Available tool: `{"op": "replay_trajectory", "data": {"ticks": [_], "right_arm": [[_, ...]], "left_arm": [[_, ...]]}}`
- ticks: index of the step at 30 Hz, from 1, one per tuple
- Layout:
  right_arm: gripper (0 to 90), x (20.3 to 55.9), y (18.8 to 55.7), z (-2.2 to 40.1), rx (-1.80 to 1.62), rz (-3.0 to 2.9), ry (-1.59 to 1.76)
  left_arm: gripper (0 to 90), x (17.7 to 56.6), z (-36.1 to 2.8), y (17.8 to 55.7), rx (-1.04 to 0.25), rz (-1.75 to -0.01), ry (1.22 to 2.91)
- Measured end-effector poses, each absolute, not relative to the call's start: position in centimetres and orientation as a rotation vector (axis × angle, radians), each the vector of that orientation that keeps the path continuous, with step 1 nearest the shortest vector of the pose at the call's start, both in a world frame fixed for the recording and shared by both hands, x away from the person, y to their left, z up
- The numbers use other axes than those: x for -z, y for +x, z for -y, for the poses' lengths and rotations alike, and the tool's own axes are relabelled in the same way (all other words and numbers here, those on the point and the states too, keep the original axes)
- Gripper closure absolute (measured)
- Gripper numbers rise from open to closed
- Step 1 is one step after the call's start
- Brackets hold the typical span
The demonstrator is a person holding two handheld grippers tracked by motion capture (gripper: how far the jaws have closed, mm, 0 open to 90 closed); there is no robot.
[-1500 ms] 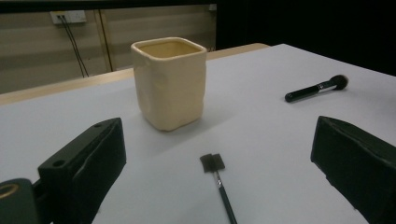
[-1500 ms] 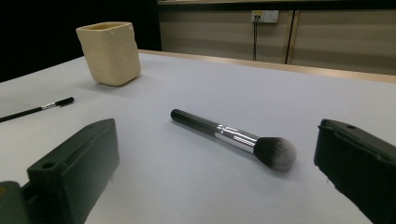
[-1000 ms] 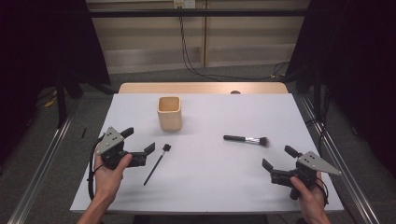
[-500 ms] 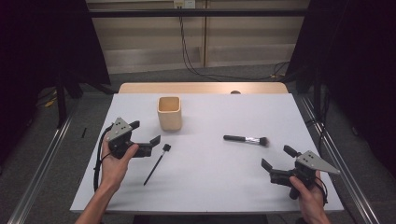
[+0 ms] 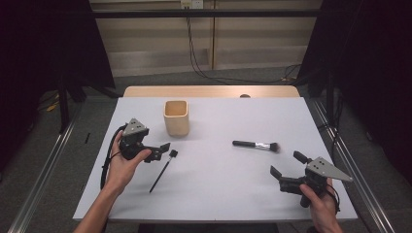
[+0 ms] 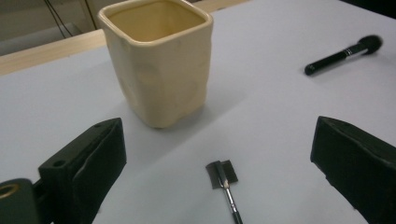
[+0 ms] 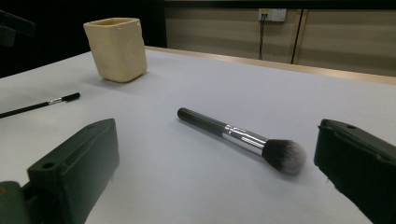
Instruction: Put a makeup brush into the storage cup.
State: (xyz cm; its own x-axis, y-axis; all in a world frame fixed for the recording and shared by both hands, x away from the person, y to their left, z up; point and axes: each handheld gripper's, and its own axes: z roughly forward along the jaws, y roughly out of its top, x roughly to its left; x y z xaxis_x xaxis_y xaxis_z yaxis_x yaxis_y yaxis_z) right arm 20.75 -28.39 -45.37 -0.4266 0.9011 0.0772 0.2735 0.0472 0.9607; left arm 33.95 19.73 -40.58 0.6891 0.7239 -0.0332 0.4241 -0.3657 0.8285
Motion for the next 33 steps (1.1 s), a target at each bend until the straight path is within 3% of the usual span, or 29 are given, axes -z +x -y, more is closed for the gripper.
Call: {"op": "replay_trajectory", "data": {"ticks": [12,27,33], "right_arm": [[0.0,45.4,20.9,28.4,-1.406,-1.761,1.184],[0.0,45.4,20.8,28.4,-1.394,-1.779,1.184],[0.0,45.4,20.8,28.4,-1.395,-1.785,1.173]], "left_arm": [[6.4,39.9,-19.1,34.8,-0.395,-0.964,2.171],[7.0,40.7,-18.1,35.8,-0.172,-1.051,2.402],[6.2,41.2,-17.8,36.2,-0.164,-1.073,2.456]]}}
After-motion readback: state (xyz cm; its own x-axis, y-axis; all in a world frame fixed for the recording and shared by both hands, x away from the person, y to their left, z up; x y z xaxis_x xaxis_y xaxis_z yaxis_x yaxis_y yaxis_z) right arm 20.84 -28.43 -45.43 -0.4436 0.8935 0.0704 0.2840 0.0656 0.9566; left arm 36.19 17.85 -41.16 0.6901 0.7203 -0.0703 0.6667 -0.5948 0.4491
